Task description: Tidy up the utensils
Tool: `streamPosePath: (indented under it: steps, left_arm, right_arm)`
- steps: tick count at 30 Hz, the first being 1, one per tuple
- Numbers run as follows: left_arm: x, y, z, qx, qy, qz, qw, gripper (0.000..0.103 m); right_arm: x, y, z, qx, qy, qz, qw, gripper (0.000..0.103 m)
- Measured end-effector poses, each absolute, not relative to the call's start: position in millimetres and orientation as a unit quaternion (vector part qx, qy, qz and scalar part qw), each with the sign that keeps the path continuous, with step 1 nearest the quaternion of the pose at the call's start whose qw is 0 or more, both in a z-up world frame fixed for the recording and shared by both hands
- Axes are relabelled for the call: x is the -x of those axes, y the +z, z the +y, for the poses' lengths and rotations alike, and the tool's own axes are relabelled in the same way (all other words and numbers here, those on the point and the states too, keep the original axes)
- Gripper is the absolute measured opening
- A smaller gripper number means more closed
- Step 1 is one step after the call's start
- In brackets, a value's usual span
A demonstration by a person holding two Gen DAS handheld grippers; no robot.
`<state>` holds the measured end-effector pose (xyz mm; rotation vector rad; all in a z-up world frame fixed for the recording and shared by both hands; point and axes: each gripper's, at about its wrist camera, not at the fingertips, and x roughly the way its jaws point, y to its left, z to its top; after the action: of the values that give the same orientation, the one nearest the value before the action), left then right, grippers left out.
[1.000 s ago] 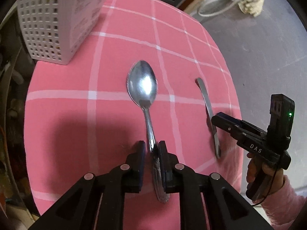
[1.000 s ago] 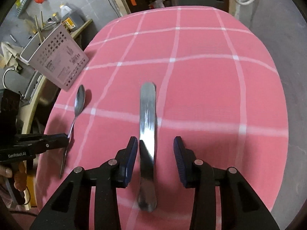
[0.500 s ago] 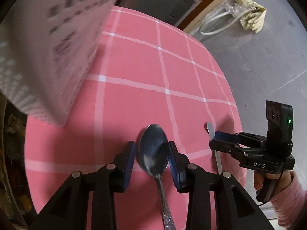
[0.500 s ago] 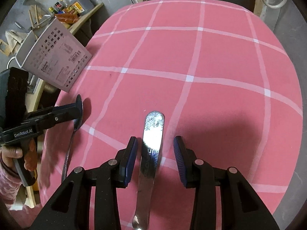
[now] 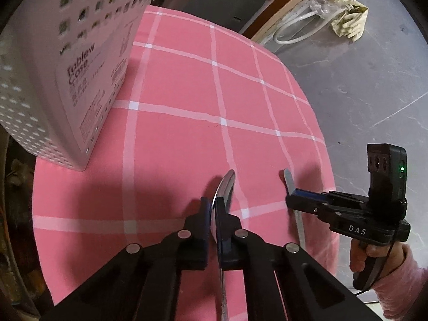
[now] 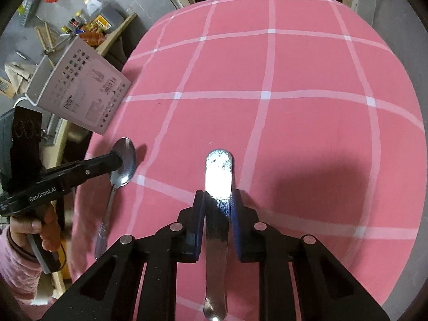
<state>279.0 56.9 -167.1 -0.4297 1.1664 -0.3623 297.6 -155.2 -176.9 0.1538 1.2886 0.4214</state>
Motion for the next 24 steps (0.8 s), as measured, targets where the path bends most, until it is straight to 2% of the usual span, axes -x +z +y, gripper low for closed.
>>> streamPosePath:
  steps: [11,15,24]
  left_arm:
    - [-252.1,-156.3,50.1,0.191,-0.172,0.551,0.794,0.002]
    - [-244.1,-151.1,45.2,0.176,-0.179,0.54,0.803,0.002]
    - [-226.5,-113.1,55.6,0.152,-0.176,0.465,0.854,0.002]
  right_arm:
    - [-280.3,-176.4,-147.9,-0.082,0.207,0.587,0.778,0.017]
    - [-273.1,-171.3,-146.6,-0.107,0.215,0.555,0.797,0.017]
    - [-252.6,-142.3,-141.8,-0.115,0.204,0.456,0.859,0.017]
